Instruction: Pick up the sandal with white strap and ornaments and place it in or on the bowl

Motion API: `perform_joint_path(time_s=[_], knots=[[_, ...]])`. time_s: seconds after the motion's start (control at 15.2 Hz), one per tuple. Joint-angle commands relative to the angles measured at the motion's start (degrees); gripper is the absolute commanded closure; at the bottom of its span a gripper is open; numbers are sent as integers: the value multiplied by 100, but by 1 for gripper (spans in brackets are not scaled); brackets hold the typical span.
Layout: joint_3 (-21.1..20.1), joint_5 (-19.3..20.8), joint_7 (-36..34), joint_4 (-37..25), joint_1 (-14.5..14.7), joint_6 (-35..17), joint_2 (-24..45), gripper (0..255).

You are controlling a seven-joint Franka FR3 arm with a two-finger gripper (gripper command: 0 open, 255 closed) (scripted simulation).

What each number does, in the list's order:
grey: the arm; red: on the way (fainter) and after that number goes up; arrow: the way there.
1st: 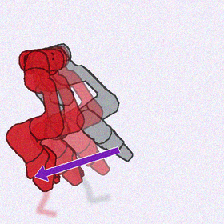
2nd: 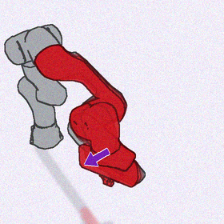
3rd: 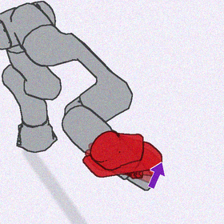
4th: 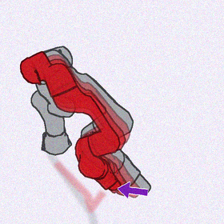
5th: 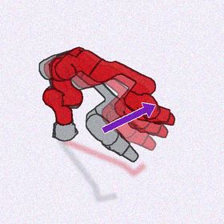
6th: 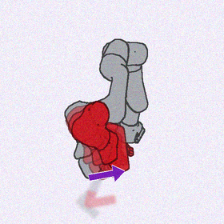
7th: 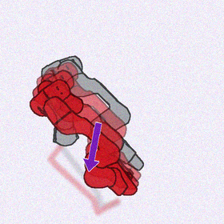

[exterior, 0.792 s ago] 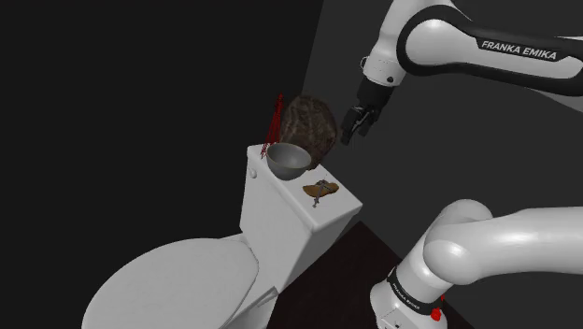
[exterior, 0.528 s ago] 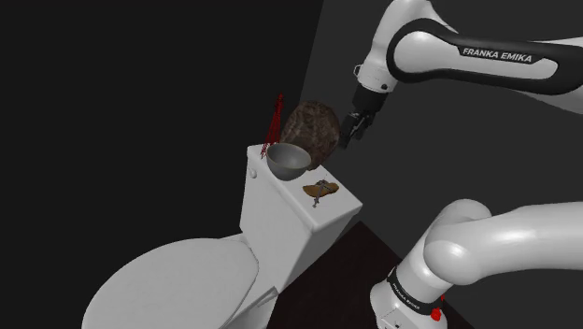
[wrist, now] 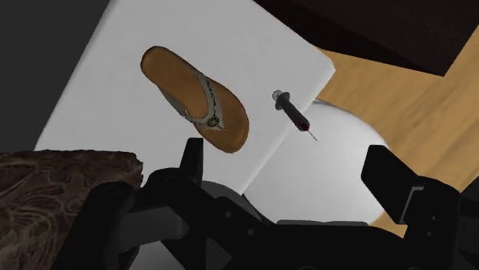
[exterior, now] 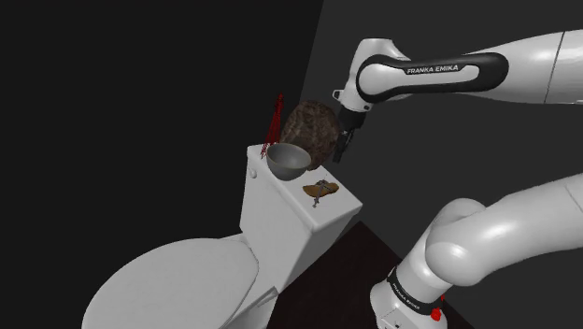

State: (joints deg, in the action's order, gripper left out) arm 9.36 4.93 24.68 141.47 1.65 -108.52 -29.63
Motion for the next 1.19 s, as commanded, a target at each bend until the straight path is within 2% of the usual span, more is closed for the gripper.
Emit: perform_joint_path(time_s=[0.0, 0.59, 1.12], knots=[[181, 34, 498, 33, 76, -323, 425, 0], [719, -120, 2712, -523, 309, -1295, 2594, 0], [735, -204, 2850, -218, 289, -1951, 2977, 0]])
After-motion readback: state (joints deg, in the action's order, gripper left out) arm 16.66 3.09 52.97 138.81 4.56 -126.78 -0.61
